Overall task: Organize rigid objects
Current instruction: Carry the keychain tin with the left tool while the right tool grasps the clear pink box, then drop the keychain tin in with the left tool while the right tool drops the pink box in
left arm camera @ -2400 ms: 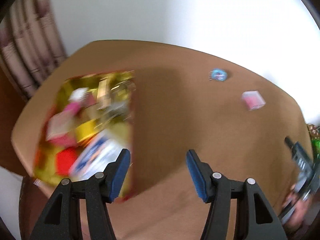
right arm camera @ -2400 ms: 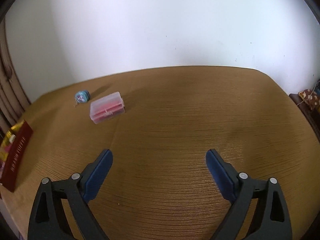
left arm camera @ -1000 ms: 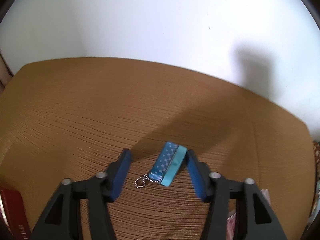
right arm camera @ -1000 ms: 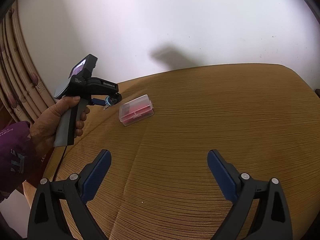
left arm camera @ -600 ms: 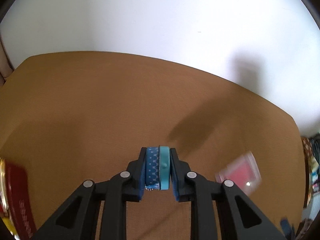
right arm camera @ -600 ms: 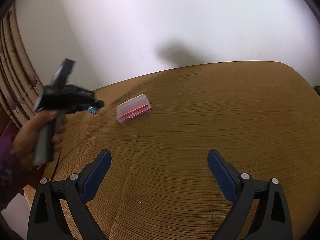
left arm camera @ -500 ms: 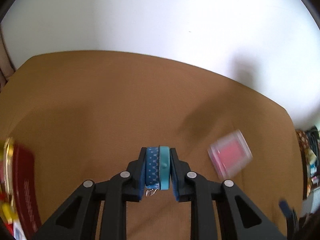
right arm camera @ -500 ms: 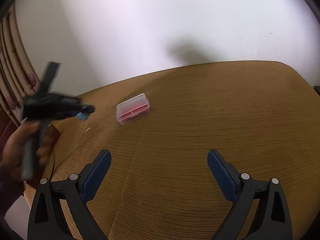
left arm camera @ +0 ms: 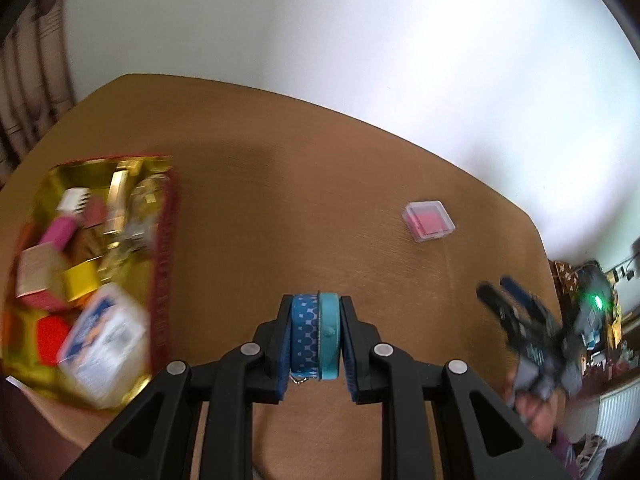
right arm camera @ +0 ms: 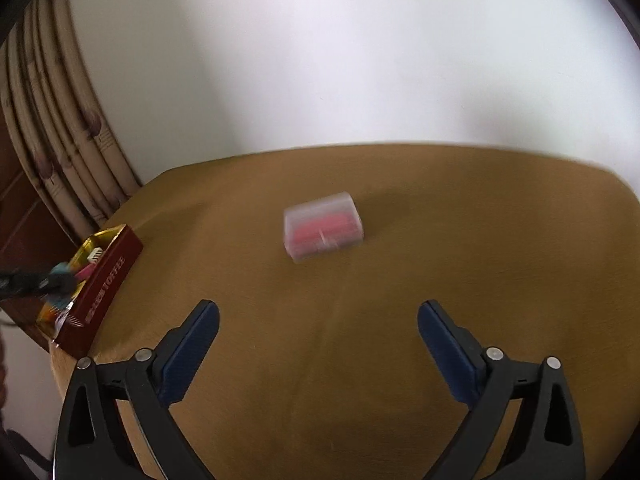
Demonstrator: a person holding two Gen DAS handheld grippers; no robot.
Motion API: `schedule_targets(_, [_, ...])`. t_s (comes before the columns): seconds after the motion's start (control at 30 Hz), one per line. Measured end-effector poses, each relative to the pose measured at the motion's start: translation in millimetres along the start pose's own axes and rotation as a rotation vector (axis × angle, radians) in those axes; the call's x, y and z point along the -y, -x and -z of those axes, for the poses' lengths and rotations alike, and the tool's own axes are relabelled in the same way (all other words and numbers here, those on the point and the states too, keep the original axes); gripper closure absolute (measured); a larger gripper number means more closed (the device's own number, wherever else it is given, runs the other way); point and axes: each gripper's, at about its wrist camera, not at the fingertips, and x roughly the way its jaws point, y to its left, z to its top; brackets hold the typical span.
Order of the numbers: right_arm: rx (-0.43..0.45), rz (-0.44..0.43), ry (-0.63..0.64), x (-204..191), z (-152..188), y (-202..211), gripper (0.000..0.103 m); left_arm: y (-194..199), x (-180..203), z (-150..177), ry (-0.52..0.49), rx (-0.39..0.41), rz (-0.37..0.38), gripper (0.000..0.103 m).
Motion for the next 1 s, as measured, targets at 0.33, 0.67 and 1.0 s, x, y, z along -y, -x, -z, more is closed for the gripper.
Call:
schedule_targets(0.33, [-0.093, 0.061, 0.089, -13, -43, -57, 0.001, 45, -49, 11, 0.11, 0.043, -0.064, 0.082])
schedule_targets(0.67, [-0.179, 0.112, 0.125, -9, -50, -98, 0.001, 62, -91, 0, 0.146, 0.064, -0.145, 0.082])
schedule_targets(1.0, [-0.225, 0.128, 0.14, 2, -50, -113, 0.034, 39, -138, -26, 0.147, 0.036, -0.282, 0.082])
